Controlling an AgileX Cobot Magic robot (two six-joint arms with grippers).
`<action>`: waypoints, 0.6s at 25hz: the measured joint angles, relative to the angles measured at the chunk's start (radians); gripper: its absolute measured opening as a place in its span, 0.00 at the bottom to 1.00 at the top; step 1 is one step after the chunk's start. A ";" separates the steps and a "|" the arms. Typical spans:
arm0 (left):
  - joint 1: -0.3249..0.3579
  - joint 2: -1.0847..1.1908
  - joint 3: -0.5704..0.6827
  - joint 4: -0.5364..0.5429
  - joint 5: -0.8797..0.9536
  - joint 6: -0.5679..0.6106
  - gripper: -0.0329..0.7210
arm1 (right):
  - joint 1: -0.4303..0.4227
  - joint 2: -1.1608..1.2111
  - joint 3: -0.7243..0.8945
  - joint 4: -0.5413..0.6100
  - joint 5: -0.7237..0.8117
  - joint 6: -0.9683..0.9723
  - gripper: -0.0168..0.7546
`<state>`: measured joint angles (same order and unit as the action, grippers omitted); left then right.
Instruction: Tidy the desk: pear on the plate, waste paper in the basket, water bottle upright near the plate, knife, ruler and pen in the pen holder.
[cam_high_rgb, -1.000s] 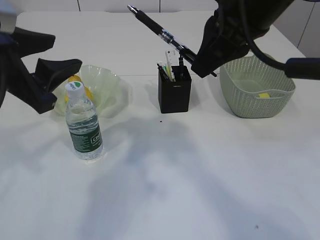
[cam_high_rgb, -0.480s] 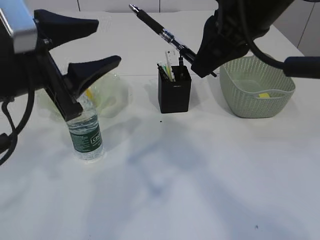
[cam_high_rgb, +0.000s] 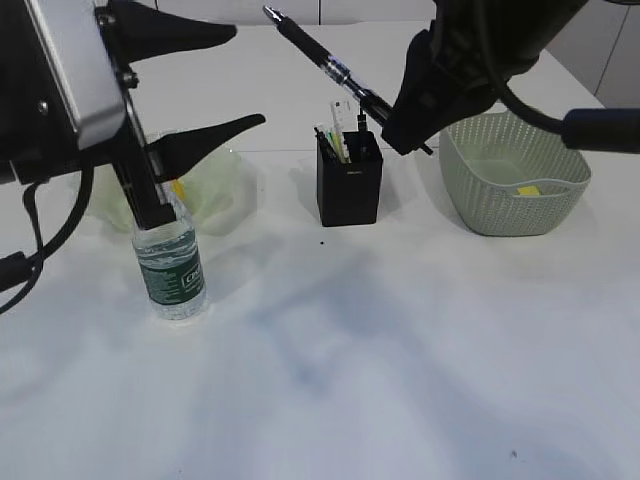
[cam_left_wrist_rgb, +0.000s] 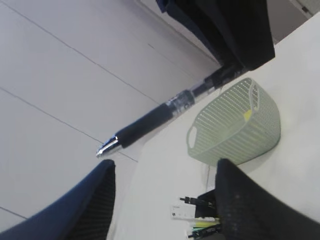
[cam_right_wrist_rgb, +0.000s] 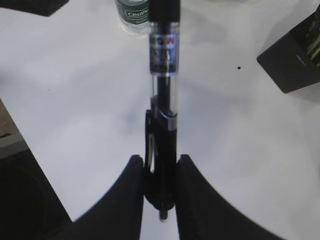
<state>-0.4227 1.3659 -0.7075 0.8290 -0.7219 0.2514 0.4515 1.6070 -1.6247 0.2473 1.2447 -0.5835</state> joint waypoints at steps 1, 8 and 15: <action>-0.004 0.009 -0.017 0.014 0.000 0.012 0.63 | 0.000 0.000 0.000 0.000 0.000 0.008 0.19; -0.006 0.060 -0.081 0.118 -0.006 0.085 0.62 | 0.000 0.000 0.000 0.000 0.000 0.065 0.19; -0.006 0.070 -0.090 0.227 0.021 0.159 0.62 | 0.000 0.000 0.000 0.002 0.000 0.084 0.19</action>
<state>-0.4292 1.4362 -0.7972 1.0559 -0.7014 0.4102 0.4515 1.6070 -1.6247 0.2493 1.2447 -0.4994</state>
